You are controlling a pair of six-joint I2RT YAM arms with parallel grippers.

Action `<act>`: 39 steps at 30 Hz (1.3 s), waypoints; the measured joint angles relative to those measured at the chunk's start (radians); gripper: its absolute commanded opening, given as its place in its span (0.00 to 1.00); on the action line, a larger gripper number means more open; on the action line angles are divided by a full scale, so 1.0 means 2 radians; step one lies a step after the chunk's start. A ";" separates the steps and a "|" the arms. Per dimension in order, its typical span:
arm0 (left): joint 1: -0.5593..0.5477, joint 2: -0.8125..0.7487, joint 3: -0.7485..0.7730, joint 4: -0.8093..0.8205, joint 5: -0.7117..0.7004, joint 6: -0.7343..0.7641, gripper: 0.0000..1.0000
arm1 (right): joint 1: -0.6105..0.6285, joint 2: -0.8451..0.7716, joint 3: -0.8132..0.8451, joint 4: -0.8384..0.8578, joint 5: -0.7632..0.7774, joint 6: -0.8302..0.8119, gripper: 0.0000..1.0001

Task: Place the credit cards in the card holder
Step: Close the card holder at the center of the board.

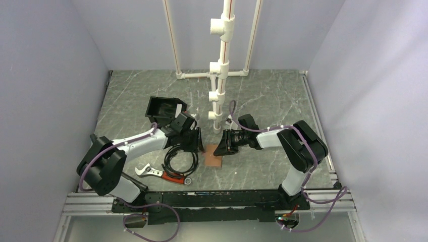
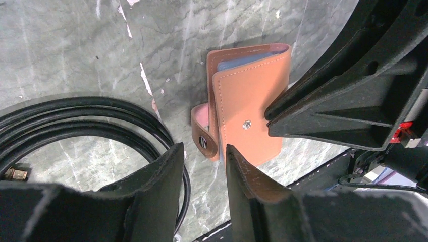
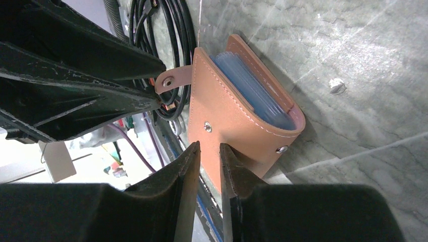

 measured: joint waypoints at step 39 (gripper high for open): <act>-0.012 0.013 0.005 0.026 0.017 -0.001 0.00 | 0.007 0.001 0.006 -0.010 0.012 -0.006 0.14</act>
